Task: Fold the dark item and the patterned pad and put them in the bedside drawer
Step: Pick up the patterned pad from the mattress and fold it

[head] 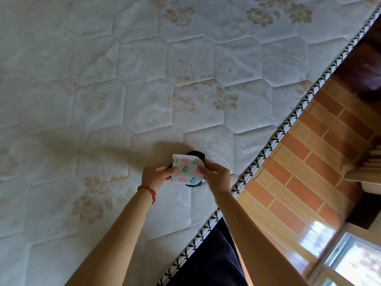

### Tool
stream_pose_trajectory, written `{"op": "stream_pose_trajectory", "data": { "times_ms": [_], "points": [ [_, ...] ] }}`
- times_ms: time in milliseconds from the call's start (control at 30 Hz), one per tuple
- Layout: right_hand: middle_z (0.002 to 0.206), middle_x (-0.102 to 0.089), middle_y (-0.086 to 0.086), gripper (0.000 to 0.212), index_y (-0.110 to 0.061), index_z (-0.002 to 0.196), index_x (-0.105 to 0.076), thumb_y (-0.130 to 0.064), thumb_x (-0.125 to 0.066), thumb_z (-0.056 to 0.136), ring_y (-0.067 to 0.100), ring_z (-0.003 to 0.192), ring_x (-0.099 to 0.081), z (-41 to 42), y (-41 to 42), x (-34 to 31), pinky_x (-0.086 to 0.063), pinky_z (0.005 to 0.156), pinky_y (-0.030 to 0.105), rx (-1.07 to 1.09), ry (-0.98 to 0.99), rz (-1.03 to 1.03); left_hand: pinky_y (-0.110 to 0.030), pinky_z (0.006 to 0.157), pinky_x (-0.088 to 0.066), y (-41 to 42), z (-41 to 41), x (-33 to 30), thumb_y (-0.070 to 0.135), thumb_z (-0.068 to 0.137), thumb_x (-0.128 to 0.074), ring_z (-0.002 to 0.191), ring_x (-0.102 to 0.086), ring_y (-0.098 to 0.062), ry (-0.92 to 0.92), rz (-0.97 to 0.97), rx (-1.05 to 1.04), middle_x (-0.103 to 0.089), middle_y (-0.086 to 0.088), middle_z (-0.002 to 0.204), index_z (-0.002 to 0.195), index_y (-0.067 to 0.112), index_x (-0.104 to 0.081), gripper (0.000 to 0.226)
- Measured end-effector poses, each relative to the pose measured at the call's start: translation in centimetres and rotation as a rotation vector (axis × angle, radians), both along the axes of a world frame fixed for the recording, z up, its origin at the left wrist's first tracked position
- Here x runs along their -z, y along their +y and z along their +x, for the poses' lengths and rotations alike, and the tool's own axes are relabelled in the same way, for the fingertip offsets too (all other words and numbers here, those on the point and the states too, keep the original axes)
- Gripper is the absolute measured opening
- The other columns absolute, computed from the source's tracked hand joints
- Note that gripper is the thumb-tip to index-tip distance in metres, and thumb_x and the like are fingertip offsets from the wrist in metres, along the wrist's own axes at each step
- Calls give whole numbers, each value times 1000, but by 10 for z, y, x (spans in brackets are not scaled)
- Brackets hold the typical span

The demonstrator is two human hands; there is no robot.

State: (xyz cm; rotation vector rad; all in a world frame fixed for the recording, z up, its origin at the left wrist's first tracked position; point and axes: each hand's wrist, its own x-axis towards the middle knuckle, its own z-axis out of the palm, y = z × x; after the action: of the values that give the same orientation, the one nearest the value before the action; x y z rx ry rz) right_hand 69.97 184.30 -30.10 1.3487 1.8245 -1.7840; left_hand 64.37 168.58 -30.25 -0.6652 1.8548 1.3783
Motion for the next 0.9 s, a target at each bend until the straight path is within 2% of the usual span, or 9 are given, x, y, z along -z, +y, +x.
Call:
{"op": "stream_pose_trajectory", "data": {
  "times_ms": [100,167,233,300,433,533,633,800,900],
  "points": [
    [96,-69,8,31,-3,107,-67,-7,-71,76,22,89,-65,3,1,-2,-54,86,35,23,-3,-11,-18,61,-57,3,1,-7,-3,76,-69,65,-67,-13,-7,14,-43,-68,4,64,99,-10,-65,24],
    [92,-68,5,30,-4,105,-68,-8,-72,76,22,90,-65,6,3,-4,-54,86,35,41,-10,-37,-21,63,-57,4,3,-12,-4,76,-68,71,-67,-19,-10,28,-65,-68,2,65,96,-10,-66,21],
    [89,-68,4,27,-5,101,-69,-7,-73,75,23,90,-65,9,5,-8,-54,85,35,70,-6,-72,-21,64,-58,6,5,-17,-5,76,-67,69,-67,-16,-6,59,-85,-69,2,64,97,-11,-66,22],
    [84,-68,3,21,-7,95,-70,-5,-73,74,22,86,-64,12,6,-13,-54,84,33,96,8,-87,-21,65,-57,8,7,-25,-4,77,-67,72,-66,-17,4,86,-93,-68,-6,76,102,-10,-65,26],
    [88,-68,10,20,-5,93,-69,-1,-73,74,26,88,-66,22,10,-28,-54,82,32,162,56,-148,-21,65,-58,13,15,-40,-2,77,-67,80,-67,-25,45,95,-67,-66,-14,92,99,-6,-67,22],
    [92,-67,15,24,2,98,-67,3,-70,75,29,90,-65,31,15,-40,-53,82,33,218,88,-184,-20,63,-57,18,20,-51,-1,76,-69,66,-68,-12,60,102,-44,-67,-14,91,95,-4,-68,20],
    [98,-66,19,27,7,102,-64,5,-69,76,31,90,-64,41,22,-53,-52,85,36,252,110,-191,-20,64,-57,27,26,-63,1,75,-70,71,-67,-17,73,96,4,-67,-16,92,96,-4,-67,22],
    [95,-65,17,30,9,104,-63,6,-69,75,28,84,-64,58,39,-72,-58,71,26,337,158,-204,-17,59,-56,49,39,-85,1,75,-71,57,-67,-8,71,112,49,-67,-14,88,99,-8,-65,26],
    [90,-65,14,27,8,101,-65,4,-70,74,28,84,-63,71,54,-84,-55,81,35,354,157,-153,-17,62,-56,65,48,-98,4,75,-71,65,-68,-13,70,122,97,-68,-7,78,99,-7,-65,27]
  ]
}}
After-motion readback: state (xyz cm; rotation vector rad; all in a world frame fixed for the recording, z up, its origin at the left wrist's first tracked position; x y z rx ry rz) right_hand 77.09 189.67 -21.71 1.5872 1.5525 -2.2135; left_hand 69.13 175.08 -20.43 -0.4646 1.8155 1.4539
